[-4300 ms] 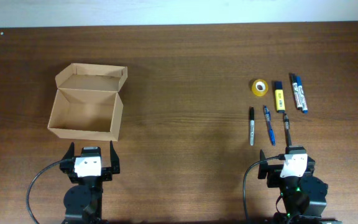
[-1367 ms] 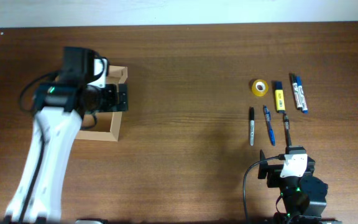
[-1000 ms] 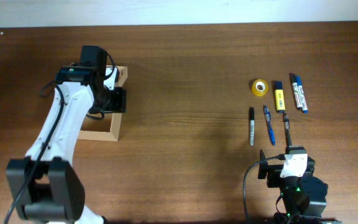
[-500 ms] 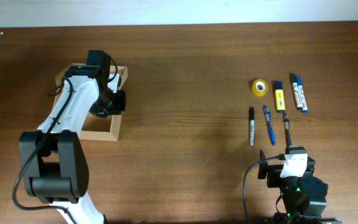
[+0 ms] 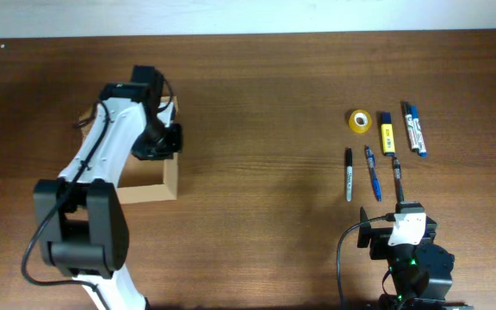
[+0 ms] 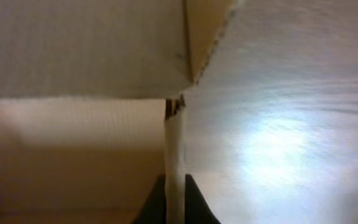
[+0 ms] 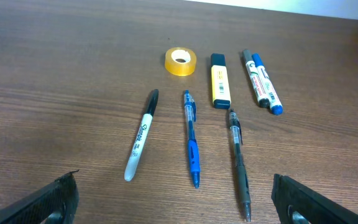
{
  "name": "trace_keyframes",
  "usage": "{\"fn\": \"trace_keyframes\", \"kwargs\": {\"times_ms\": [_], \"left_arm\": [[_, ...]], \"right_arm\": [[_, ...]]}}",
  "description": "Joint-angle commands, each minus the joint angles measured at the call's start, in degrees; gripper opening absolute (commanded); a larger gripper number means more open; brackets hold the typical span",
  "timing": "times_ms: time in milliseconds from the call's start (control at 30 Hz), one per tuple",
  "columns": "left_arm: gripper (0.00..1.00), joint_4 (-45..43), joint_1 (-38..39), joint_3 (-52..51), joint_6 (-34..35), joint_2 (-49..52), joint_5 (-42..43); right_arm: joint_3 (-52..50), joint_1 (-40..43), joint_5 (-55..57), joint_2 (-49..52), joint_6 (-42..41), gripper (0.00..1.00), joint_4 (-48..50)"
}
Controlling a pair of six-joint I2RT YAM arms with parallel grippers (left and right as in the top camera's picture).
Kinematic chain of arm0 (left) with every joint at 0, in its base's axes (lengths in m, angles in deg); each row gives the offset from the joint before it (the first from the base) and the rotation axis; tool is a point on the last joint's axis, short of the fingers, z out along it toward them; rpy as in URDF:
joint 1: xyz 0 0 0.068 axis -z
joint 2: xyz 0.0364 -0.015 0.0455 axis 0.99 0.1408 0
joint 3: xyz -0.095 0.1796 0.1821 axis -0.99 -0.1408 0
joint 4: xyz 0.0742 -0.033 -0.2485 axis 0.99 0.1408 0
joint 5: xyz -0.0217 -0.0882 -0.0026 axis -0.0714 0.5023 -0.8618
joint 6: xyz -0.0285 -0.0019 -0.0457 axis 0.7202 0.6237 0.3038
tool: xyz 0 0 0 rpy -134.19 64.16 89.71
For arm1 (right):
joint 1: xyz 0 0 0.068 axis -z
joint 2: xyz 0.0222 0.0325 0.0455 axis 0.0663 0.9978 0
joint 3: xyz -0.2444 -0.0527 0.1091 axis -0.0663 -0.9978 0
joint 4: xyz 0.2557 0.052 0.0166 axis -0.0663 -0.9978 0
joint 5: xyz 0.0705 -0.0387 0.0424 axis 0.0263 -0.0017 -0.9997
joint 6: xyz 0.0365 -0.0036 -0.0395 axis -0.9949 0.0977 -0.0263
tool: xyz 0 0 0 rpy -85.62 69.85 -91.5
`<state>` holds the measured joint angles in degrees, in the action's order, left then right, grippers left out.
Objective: Pack container
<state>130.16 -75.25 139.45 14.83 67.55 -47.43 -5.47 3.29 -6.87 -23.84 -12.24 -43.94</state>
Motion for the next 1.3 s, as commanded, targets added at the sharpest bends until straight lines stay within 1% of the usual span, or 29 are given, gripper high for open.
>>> {"fn": "trace_keyframes", "kwargs": {"times_ms": [0, 100, 267, 467, 533, 733, 833, 1033, 1267], "left_arm": [[0.02, 3.0, 4.5, 7.7, 7.7, 0.6, 0.7], [0.02, 6.3, 10.0, 15.1, 12.3, 0.6, -2.9], [0.02, 5.9, 18.5, 23.8, 18.8, 0.7, -3.6], [0.02, 2.4, 25.0, 25.0, 26.9, 1.9, -8.7], [0.02, 1.4, 26.8, 25.0, 28.6, 3.0, -9.3], [0.01, 0.0, 31.1, 25.0, 29.7, 8.7, -9.3], [0.02, -2.2, 32.3, 25.0, 29.7, 11.8, -10.4], [0.02, -4.1, 32.5, 25.0, 29.7, 16.4, -10.9], [0.02, -5.3, 32.5, 25.0, 30.3, 18.4, -11.8]], "right_arm": [[-0.4, 0.4, -0.5, -0.4, 0.2, 0.99, 0.2], [-0.4, 0.4, -0.5, -0.4, 0.2, 0.99, 0.2], [-0.4, 0.4, -0.5, -0.4, 0.2, 0.99, 0.2], [-0.4, 0.4, -0.5, -0.4, 0.2, 0.99, 0.2], [-0.4, 0.4, -0.5, -0.4, 0.2, 0.99, 0.2], [-0.4, 0.4, -0.5, -0.4, 0.2, 0.99, 0.2], [-0.4, 0.4, -0.5, -0.4, 0.2, 0.99, 0.2], [-0.4, 0.4, -0.5, -0.4, 0.2, 0.99, 0.2], [-0.4, 0.4, -0.5, -0.4, 0.2, 0.99, 0.2]]}}
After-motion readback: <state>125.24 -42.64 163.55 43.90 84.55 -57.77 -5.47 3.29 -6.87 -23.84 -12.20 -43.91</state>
